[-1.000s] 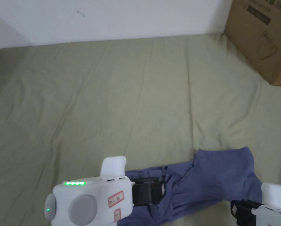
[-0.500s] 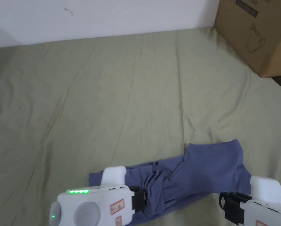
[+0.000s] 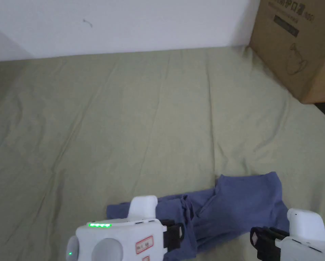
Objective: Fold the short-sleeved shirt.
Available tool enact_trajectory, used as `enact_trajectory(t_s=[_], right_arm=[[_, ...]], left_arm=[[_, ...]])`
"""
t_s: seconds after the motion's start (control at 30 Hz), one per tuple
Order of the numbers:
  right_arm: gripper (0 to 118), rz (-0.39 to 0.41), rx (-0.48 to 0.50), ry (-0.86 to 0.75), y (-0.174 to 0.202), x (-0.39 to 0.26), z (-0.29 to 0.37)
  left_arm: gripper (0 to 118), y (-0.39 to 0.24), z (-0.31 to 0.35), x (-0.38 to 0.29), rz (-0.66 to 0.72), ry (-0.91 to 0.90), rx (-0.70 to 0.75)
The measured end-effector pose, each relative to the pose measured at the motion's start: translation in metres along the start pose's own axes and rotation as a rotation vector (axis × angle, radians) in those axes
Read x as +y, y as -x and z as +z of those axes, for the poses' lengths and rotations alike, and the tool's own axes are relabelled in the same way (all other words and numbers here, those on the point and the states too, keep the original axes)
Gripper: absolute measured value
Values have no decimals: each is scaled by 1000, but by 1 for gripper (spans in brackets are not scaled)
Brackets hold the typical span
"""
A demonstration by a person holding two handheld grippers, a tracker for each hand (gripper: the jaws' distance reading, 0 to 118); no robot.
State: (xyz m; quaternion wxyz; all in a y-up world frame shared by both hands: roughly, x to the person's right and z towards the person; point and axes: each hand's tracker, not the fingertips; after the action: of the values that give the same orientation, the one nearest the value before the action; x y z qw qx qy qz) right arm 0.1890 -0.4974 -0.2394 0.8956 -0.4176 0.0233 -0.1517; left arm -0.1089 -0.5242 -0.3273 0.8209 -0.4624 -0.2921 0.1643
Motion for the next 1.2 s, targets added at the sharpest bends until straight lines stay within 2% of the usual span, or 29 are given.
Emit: enact_trajectory(t_s=[0.03,0.07,0.1,0.13,0.17,0.3,0.5,0.63,0.67,0.7,0.73,0.87,1.03,1.13,1.2], right_arm=[[2,-1,8,2,0,0,0],[2,-4,12,5,1,1,0],[2,-6,13,7,2,1,0],[2,-7,16,10,4,1,-2],[2,-3,16,15,6,0,-3],[2,23,12,39,16,-2,-11],[2,57,37,71,35,-3,-20],[2,68,48,75,42,-1,-20],[2,71,48,75,35,-3,-19],[2,74,48,77,35,-3,-19],[2,76,46,78,35,-3,-19],[2,81,38,73,39,0,-15],[2,101,25,73,48,4,-15],[2,94,32,67,45,4,-18],[2,90,41,66,48,5,-16]], left_arm=[[15,16,13,0,55,-23,-6],[39,33,28,0,113,-37,-4],[80,49,39,-1,160,-35,-2],[100,65,49,-3,203,-24,16],[107,78,57,-6,233,-18,43],[105,119,77,-17,295,-41,105],[105,148,32,-33,457,47,-114],[104,141,23,-30,406,-3,-152],[87,142,23,-29,409,-3,-151],[26,144,18,-27,412,14,-123],[12,146,16,-29,433,19,-106],[12,158,25,-30,449,24,-181],[11,178,58,-29,462,-12,-201],[11,197,94,-28,427,-44,-101],[11,212,122,-31,453,-70,-48]])
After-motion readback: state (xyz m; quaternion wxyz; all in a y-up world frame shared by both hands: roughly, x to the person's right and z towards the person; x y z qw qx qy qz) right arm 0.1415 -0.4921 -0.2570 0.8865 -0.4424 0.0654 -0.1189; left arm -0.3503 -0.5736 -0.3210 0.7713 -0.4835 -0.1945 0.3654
